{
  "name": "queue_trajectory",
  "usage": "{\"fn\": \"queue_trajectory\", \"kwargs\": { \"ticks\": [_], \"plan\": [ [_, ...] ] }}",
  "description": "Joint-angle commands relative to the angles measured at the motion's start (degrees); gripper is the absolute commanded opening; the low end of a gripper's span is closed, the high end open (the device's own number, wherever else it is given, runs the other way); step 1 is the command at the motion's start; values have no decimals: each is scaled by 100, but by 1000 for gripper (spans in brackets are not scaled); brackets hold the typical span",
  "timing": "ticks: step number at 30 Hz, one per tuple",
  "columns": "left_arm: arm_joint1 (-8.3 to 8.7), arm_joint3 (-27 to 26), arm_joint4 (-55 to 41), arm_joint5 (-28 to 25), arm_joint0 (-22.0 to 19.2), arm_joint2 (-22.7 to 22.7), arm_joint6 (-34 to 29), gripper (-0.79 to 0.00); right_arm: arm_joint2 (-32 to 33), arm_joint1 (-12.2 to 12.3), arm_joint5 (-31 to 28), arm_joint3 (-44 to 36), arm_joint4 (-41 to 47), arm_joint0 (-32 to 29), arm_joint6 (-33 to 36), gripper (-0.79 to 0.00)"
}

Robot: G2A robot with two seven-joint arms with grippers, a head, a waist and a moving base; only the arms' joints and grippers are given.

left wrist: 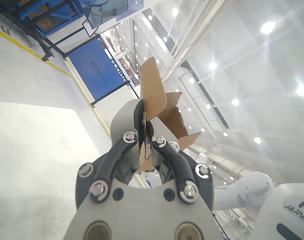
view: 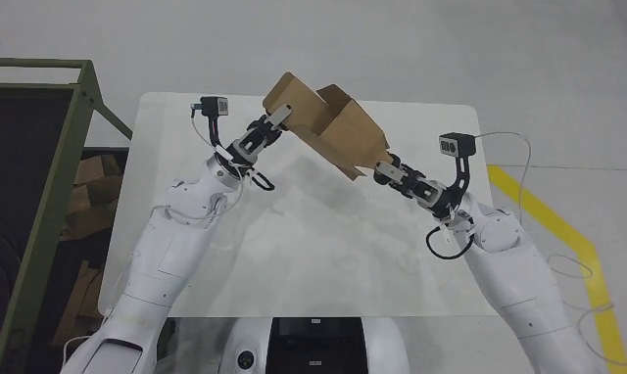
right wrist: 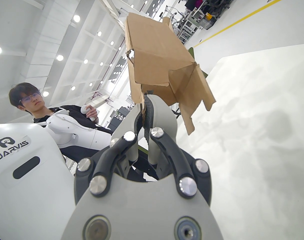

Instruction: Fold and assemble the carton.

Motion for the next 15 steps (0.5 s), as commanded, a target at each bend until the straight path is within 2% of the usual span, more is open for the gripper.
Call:
{"fn": "queue_trajectory", "kwargs": {
  "ticks": [1, 2, 4, 15],
  "plan": [
    [-4, 4, 3, -2, -1, 0, 13, -785, -9, -2, -14, 18, 46, 6, 48, -693],
    [-6, 4, 6, -2, -2, 1, 18, -785, -12, -3, -22, 24, 64, 10, 62, -582],
    [-10, 9, 21, 5, -9, -3, 45, -785, -24, -6, -35, 32, 104, 15, 96, -517],
    [-33, 10, 74, 47, -20, -11, 169, -785, -125, -31, -48, 105, 154, 69, 246, -453]
  ]
}}
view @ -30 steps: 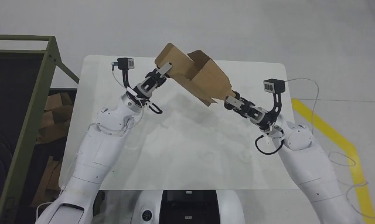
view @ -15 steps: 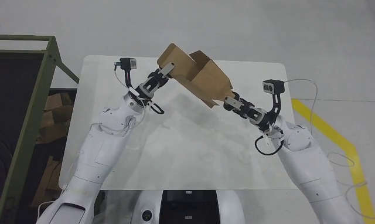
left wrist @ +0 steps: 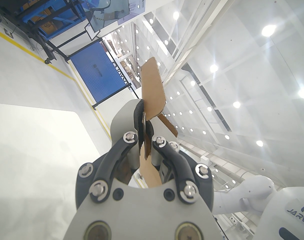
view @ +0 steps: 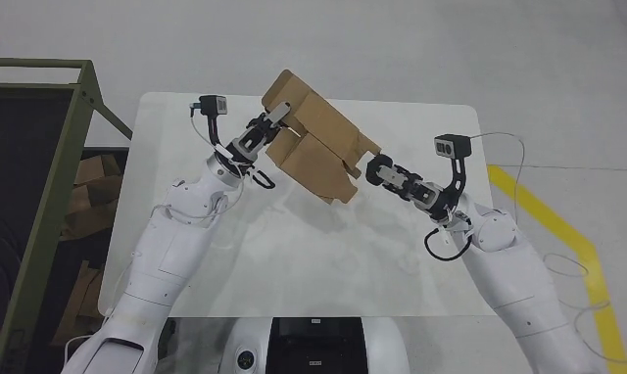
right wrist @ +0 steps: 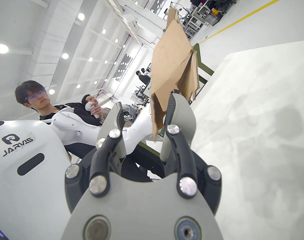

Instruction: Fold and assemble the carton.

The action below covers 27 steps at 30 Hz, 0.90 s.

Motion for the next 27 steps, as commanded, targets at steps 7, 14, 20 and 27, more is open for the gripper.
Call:
{"fn": "queue_trajectory", "kwargs": {
  "ticks": [7, 14, 20, 27],
  "plan": [
    [-15, 14, -45, 45, 0, -34, 89, -785, -9, 19, -69, 68, -269, -45, 200, -400],
    [-33, 42, -29, 53, -34, -7, 88, -785, -127, 13, 37, -1, 23, -57, 440, -431],
    [-44, 43, -1, 27, -46, -15, 112, -785, -355, -32, 202, 77, 95, 99, 612, -446],
    [-50, 36, 19, 25, -15, -47, 127, -785, -589, -100, 234, 200, 124, 299, 684, -453]
  ]
}}
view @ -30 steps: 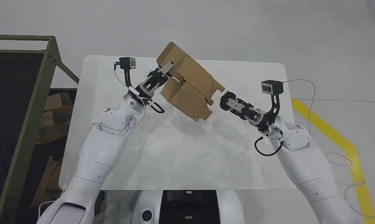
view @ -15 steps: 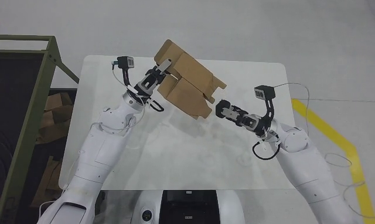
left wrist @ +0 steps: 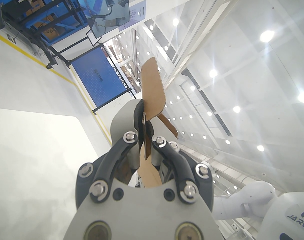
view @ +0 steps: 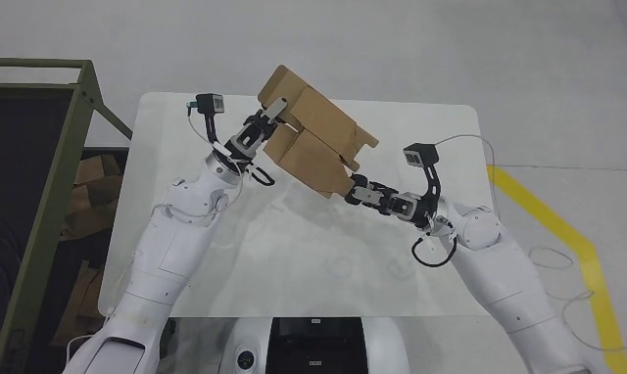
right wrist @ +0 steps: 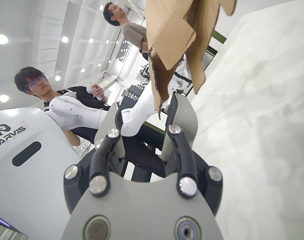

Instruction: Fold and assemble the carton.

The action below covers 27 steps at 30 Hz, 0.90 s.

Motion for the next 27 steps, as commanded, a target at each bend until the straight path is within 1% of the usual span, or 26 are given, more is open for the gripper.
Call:
{"fn": "queue_trajectory", "kwargs": {
  "ticks": [1, 15, 20, 24, 27],
  "plan": [
    [-2, -5, 3, 4, 5, -4, -2, -785, -46, -16, -1, 26, 3, 48, 5, -456],
    [-22, 7, 21, -7, 12, -13, -8, -785, -233, -92, 49, 126, 4, 216, 12, -520],
    [-26, 8, 20, -13, 22, -29, -7, -785, -268, -112, 92, 131, -93, 263, -49, -560],
    [-29, 7, 26, -24, 24, -42, -17, -785, -291, -128, 114, 132, -163, 285, -107, -634],
    [-32, 6, 39, -22, 24, -47, -14, -785, -295, -137, 120, 138, -179, 290, -152, -723]
  ]
}}
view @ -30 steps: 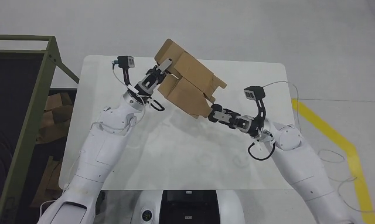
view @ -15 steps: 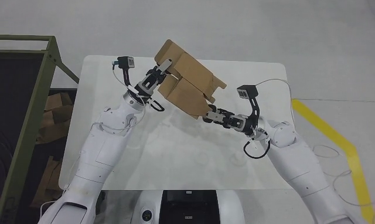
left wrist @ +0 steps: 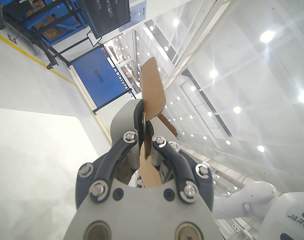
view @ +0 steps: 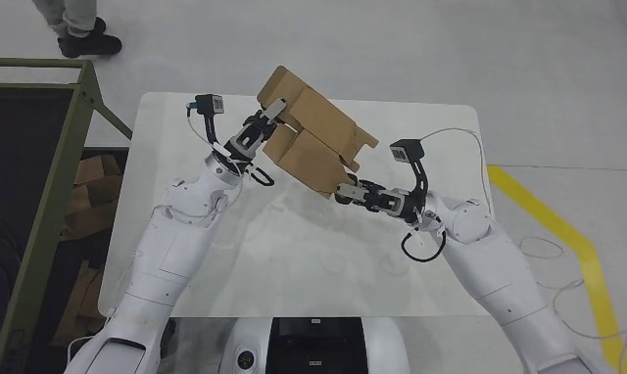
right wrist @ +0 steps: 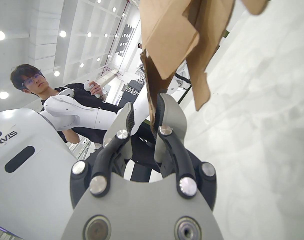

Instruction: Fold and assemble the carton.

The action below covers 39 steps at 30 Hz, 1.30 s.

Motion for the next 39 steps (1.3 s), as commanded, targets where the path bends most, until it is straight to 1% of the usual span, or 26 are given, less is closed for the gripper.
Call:
{"fn": "queue_trajectory", "kwargs": {
  "ticks": [1, 2, 5, 16, 28, 38, 39],
  "plan": [
    [-2, 0, 4, 2, 1, -3, 1, -785, 4, -5, 5, 6, -2, 2, -35, -745],
    [-3, 0, 5, 3, 1, -4, 0, -785, 11, -7, 2, 7, -6, 4, -49, -763],
    [-6, 7, 21, 0, 2, -12, 0, -785, 44, -5, -7, 0, -17, -1, -69, -785],
    [-12, 39, 28, -42, 36, -27, -45, -785, 466, 74, -147, -116, 38, -151, -166, -785],
    [-8, 6, -115, -95, 139, -20, -265, -785, 987, 180, -248, -207, 236, -408, -195, -785],
    [-21, -15, -150, -80, 141, 37, -330, -785, 1089, 196, -255, -225, 276, -487, -221, -785],
    [-22, -16, -145, -78, 139, 44, -335, -763, 1087, 196, -258, -228, 273, -488, -213, -785]
  ]
}}
